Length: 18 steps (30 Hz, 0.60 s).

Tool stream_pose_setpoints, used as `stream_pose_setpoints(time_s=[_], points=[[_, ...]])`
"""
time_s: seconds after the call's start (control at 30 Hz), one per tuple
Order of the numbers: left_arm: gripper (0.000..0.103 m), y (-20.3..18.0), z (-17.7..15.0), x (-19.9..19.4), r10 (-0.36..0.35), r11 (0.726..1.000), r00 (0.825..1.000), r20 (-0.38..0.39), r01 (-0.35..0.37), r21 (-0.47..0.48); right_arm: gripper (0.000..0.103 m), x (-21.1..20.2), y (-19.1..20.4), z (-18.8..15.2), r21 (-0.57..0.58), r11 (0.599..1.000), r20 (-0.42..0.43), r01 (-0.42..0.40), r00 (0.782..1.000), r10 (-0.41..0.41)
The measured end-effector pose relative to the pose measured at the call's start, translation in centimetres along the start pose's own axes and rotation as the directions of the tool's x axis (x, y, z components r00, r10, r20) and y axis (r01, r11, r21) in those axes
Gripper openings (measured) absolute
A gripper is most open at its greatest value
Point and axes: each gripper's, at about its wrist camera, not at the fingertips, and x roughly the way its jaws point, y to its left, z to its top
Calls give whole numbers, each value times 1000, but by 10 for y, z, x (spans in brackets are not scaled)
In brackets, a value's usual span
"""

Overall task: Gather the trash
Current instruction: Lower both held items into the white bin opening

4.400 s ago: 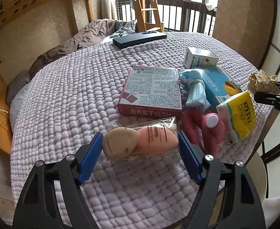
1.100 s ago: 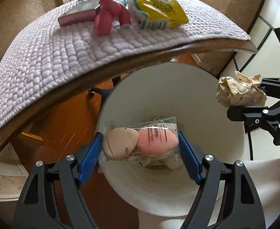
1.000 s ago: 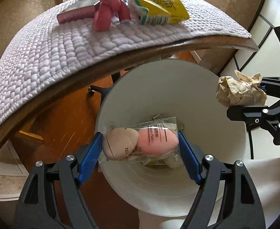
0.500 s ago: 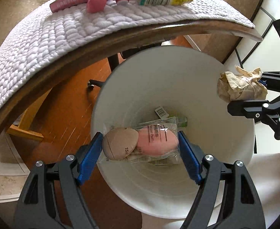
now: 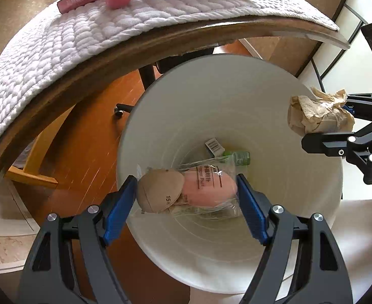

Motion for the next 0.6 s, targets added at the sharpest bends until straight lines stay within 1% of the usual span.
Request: stream_pose_setpoints(time_s=[0.6], points=[[79,-6,2,7,9,1000,1000,-7,-9,28,56,4,-7,-3,10,1000,-14,0,1000,0]])
